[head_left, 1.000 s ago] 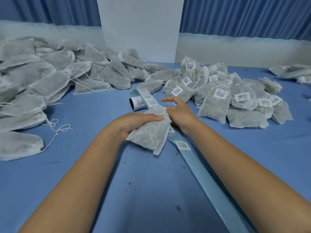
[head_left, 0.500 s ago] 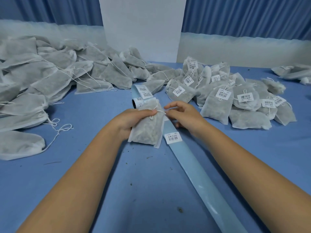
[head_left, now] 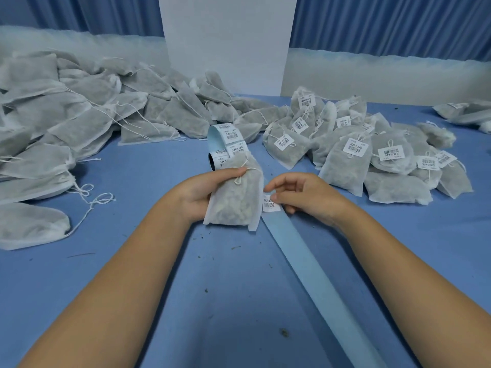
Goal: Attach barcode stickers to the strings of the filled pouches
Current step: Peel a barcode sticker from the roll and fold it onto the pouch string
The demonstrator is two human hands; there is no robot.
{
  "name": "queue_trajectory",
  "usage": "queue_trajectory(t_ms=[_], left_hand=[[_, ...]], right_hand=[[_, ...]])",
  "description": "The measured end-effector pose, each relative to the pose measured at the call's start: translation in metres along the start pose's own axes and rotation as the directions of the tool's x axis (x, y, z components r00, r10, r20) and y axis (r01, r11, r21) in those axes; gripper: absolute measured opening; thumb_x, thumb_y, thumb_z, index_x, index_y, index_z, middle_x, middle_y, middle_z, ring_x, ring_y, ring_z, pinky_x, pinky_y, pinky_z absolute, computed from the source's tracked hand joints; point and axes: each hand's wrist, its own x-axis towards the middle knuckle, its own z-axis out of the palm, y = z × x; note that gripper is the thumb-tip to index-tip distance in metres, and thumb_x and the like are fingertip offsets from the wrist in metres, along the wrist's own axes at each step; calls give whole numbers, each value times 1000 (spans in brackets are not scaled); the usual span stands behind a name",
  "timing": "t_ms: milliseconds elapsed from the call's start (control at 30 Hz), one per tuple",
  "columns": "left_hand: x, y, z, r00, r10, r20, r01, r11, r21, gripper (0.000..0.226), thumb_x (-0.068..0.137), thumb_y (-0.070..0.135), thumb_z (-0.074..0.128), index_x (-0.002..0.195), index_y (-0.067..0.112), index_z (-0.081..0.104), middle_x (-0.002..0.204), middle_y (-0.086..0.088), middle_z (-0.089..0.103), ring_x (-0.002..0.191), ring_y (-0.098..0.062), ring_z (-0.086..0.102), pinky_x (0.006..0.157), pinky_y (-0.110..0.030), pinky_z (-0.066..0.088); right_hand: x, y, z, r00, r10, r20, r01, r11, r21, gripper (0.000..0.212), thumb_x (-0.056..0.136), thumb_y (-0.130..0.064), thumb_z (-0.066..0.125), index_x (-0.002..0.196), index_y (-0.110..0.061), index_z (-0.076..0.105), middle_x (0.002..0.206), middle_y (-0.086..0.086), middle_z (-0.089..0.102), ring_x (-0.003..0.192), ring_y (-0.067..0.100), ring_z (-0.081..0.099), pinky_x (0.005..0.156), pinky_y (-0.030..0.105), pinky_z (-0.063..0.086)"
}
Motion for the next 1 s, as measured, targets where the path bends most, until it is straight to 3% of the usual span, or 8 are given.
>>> queue_trajectory(t_ms=[167,233,300,367,567,667,800,1000], left_hand=[[-1,0,-1,1000,-16,8,16,1000,-12,21,76,16,69,96,9,71,86,-6,73,74,-17,73,66,-27,60],[-1,0,-2,1000,-16,21,17,999,-48,16,77,14,67,90,9,76,87,-6,74,77,-16,74,67,-27,60],[-1,0,-2,999,-17,41,21,996,-90,23,80,12,66,102,9,73,100,-7,74,91,-17,73,76,-28,59],[0,0,-3,998,-17,59,23,994,-104,31,81,11,65,112,9,67,110,-9,72,99,-18,71,82,-31,59],[0,0,-3,1000,-8,3,8,999,-42,22,75,12,68,97,9,69,87,-7,74,76,-18,74,67,-29,61],[-1,2,-4,999,-26,-40,28,998,49,28,73,16,71,100,9,67,86,-6,74,74,-17,74,65,-27,61],[-3,2,0,996,-43,-75,57,978,200,41,72,19,74,110,7,65,96,-9,74,86,-20,72,78,-33,59],[-17,3,11,995,82,-64,-26,796,605,41,69,42,81,101,18,72,99,0,77,92,-15,74,75,-26,55]], right_hand=[[-3,-3,4,998,-59,2,59,992,-112,21,82,-12,77,89,-31,73,71,-3,61,59,16,51,56,22,43],[-4,-4,8,990,-141,-22,134,974,-182,27,79,-11,80,94,-32,73,84,-4,64,64,11,57,67,17,47],[-4,-2,11,975,-214,-53,194,947,-257,34,77,-6,81,99,-30,73,101,3,60,71,8,60,78,11,45],[-4,-1,14,968,-237,-81,204,933,-296,32,76,-5,82,100,-25,74,104,4,55,73,4,58,75,8,42],[-6,-2,12,951,-288,-114,247,928,-280,23,74,-8,84,83,-29,77,103,1,56,72,0,53,70,11,41],[-7,-3,8,960,-253,-117,235,961,-146,25,78,-6,78,74,-30,75,88,-5,65,70,8,53,65,15,43],[-3,-5,3,935,-52,-352,130,971,201,32,85,-3,61,67,-27,70,71,-12,63,65,6,51,55,19,36],[-1,-7,4,900,-14,-435,160,940,302,26,88,-11,66,96,-35,73,86,-15,63,79,8,55,70,27,44]])
